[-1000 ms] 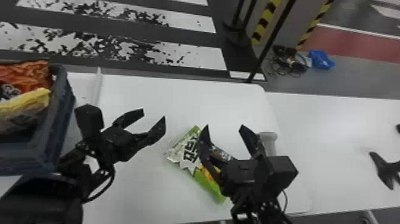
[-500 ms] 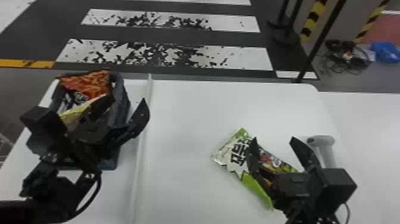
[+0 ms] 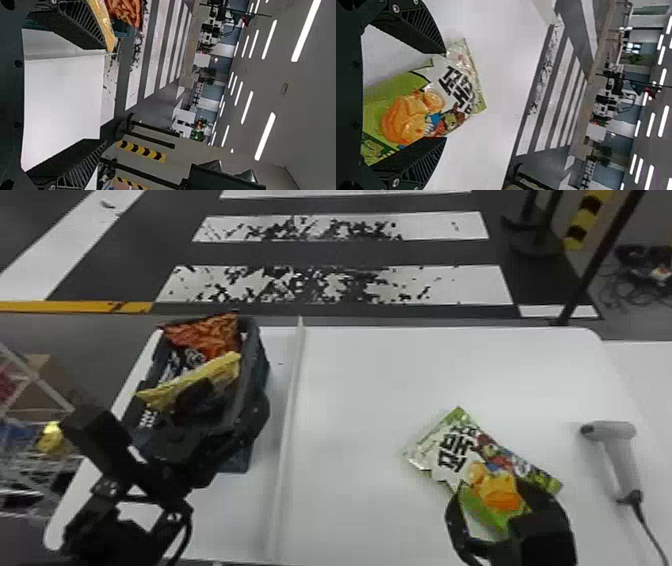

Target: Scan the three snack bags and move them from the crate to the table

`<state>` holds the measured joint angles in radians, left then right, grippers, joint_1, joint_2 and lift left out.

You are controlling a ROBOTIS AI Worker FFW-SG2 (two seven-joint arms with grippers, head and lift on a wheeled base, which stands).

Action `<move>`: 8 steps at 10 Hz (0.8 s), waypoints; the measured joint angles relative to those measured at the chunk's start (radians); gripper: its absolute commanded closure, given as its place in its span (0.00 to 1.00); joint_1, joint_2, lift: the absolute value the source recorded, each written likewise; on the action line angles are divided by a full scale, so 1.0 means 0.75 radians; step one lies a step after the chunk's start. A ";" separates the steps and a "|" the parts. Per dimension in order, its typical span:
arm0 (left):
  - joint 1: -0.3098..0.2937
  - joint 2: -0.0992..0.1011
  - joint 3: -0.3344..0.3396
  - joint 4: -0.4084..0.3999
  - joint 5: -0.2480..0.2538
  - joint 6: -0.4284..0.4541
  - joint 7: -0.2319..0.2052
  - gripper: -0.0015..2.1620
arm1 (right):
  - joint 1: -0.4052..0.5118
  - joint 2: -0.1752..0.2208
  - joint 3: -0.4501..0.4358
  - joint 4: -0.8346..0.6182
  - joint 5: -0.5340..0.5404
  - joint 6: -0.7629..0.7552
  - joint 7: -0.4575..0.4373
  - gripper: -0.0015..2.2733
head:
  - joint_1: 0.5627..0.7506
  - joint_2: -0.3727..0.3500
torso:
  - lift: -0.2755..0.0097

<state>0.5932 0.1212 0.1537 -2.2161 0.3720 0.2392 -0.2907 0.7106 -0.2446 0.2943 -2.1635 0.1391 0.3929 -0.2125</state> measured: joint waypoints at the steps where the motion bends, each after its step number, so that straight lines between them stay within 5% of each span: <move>1: 0.009 0.000 0.013 0.001 0.013 -0.001 -0.015 0.02 | -0.026 -0.010 0.028 0.005 0.054 0.152 0.018 0.05 | 0.70 0.68 | 0.75; 4: 0.017 0.000 0.036 0.001 0.042 -0.001 -0.046 0.02 | -0.104 -0.053 0.051 0.025 0.166 0.426 0.077 0.07 | 0.70 0.64 | 0.75; 8: -0.004 -0.004 0.038 0.043 0.066 -0.001 -0.086 0.02 | -0.197 -0.107 0.117 0.130 0.269 0.477 0.099 0.10 | 0.70 0.58 | 0.75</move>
<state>0.5899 0.1185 0.1825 -2.1841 0.4213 0.2386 -0.3550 0.5629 -0.3247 0.3822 -2.0659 0.3408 0.7507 -0.1382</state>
